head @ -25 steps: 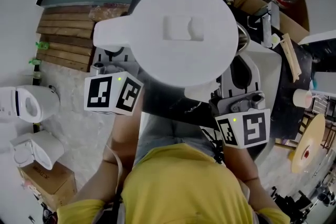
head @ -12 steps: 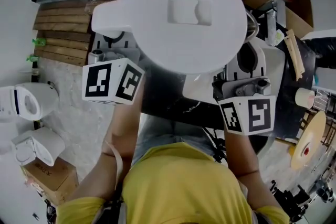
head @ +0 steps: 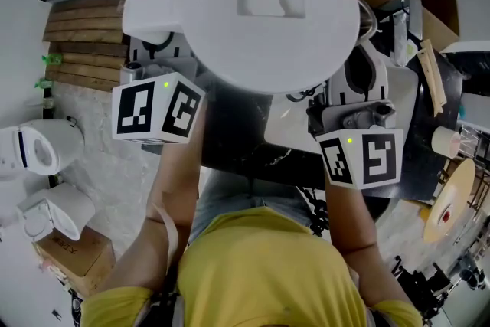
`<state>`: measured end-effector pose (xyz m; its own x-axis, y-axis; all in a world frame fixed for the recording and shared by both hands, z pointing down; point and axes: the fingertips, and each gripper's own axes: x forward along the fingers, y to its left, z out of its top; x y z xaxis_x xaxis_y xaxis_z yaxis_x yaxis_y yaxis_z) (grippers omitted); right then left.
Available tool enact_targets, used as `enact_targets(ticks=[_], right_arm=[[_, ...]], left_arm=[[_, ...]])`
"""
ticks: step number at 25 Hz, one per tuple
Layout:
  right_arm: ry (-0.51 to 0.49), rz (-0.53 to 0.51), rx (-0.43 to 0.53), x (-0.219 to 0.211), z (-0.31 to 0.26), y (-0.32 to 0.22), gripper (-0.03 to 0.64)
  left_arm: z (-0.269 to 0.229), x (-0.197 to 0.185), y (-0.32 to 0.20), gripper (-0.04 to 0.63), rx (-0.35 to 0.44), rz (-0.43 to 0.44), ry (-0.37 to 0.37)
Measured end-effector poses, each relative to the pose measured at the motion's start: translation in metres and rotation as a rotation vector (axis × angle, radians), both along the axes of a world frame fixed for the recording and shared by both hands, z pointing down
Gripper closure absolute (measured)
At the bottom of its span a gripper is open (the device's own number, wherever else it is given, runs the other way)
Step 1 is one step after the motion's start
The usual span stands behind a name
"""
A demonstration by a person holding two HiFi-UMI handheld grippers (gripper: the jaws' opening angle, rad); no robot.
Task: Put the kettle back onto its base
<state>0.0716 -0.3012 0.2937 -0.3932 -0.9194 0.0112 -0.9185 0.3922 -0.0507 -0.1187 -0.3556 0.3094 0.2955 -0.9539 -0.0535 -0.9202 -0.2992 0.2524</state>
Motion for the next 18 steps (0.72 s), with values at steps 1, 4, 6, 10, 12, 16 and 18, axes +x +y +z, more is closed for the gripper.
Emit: enact_targets(ticks=[1,4,6,10,12,16,18], right_arm=[[0.0,0.001,-0.001,0.0,0.001,-0.002,0.601],[-0.002,0.003,-0.005,-0.001,0.004,-0.008,0.601],[-0.003,0.004,-0.007,-0.002,0.006,-0.012,0.601],[-0.002,0.005,-0.013,-0.004,0.012,-0.018,0.601],[-0.002,0.006,-0.019,-0.005,0.016,-0.021,0.601],[-0.002,0.008,-0.03,-0.007,0.022,-0.025,0.601],[-0.001,0.01,-0.035,-0.007,0.024,-0.026,0.601]], left_arm=[[0.001,0.0,-0.002,0.557,0.001,-0.001,-0.004],[0.005,-0.001,-0.007,0.557,0.0,-0.001,-0.009],[0.008,-0.002,-0.01,0.557,-0.001,-0.001,-0.008],[0.014,-0.004,-0.016,0.557,-0.003,-0.003,-0.007],[0.018,-0.005,-0.017,0.557,-0.006,-0.007,-0.011],[0.023,-0.007,-0.019,0.557,-0.012,-0.007,-0.024],[0.026,-0.008,-0.02,0.557,-0.015,-0.007,-0.026]])
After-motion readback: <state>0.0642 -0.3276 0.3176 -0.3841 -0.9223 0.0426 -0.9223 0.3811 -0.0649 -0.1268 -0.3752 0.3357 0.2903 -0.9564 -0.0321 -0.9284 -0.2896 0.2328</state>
